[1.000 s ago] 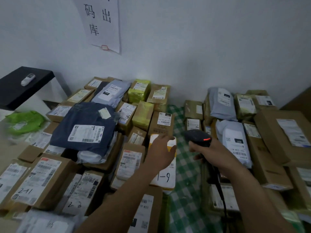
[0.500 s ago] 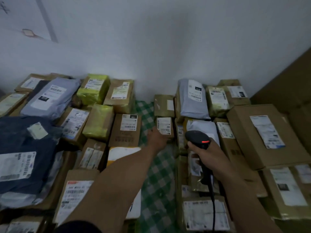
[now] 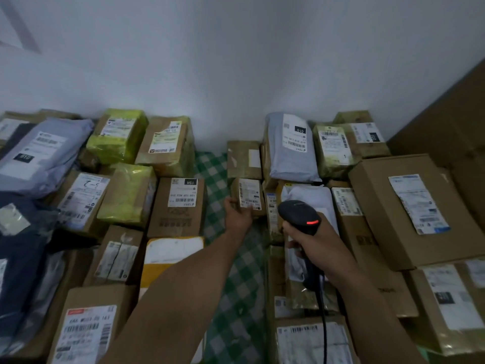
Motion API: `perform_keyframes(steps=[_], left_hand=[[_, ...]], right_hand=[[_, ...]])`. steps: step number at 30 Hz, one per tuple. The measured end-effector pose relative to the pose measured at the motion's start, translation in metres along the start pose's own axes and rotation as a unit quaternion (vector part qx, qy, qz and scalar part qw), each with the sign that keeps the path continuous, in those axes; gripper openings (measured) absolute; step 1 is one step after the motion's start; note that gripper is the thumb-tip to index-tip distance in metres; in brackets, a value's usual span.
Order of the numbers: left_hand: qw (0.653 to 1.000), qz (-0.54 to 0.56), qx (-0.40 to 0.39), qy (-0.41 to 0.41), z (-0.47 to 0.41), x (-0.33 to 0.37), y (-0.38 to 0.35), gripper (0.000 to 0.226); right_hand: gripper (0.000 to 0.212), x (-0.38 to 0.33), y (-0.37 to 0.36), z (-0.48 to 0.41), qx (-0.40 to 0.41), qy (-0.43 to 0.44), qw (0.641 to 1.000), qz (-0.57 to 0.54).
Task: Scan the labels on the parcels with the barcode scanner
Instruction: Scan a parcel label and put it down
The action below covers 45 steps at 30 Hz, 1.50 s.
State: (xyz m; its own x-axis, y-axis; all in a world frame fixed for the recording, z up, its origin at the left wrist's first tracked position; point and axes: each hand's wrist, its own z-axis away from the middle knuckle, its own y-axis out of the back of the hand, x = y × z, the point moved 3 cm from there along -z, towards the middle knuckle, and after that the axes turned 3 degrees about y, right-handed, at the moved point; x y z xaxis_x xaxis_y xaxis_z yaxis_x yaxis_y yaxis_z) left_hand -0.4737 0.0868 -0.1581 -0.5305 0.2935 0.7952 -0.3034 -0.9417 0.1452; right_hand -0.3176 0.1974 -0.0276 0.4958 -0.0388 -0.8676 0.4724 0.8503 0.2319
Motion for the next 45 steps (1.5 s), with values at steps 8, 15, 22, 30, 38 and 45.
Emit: perform_keyframes(steps=[8, 15, 22, 30, 38, 45], left_hand=[[0.993, 0.025, 0.068, -0.093, 0.044, 0.021, 0.021, 0.068], [0.977, 0.178, -0.023, -0.114, 0.151, 0.021, 0.068, 0.078], [0.974, 0.106, -0.063, -0.191, 0.215, 0.017, 0.100, 0.106], [0.964, 0.130, -0.031, -0.230, 0.224, 0.031, 0.143, 0.114], [0.954, 0.126, -0.015, -0.270, 0.213, 0.049, 0.161, 0.116], [0.955, 0.112, 0.004, -0.273, 0.209, 0.045, 0.173, 0.117]], right_hand=[[0.038, -0.010, -0.002, 0.008, -0.006, 0.013, 1.000, 0.009], [0.055, -0.039, -0.017, 0.056, 0.012, 0.076, 0.996, 0.037], [0.048, -0.063, -0.037, 0.125, 0.009, 0.139, 0.990, 0.028], [0.040, -0.085, -0.050, 0.177, -0.037, 0.180, 0.981, 0.063], [0.032, -0.107, -0.072, 0.211, -0.083, 0.195, 0.968, 0.133], [0.026, -0.116, -0.080, 0.223, -0.092, 0.192, 0.963, 0.163]])
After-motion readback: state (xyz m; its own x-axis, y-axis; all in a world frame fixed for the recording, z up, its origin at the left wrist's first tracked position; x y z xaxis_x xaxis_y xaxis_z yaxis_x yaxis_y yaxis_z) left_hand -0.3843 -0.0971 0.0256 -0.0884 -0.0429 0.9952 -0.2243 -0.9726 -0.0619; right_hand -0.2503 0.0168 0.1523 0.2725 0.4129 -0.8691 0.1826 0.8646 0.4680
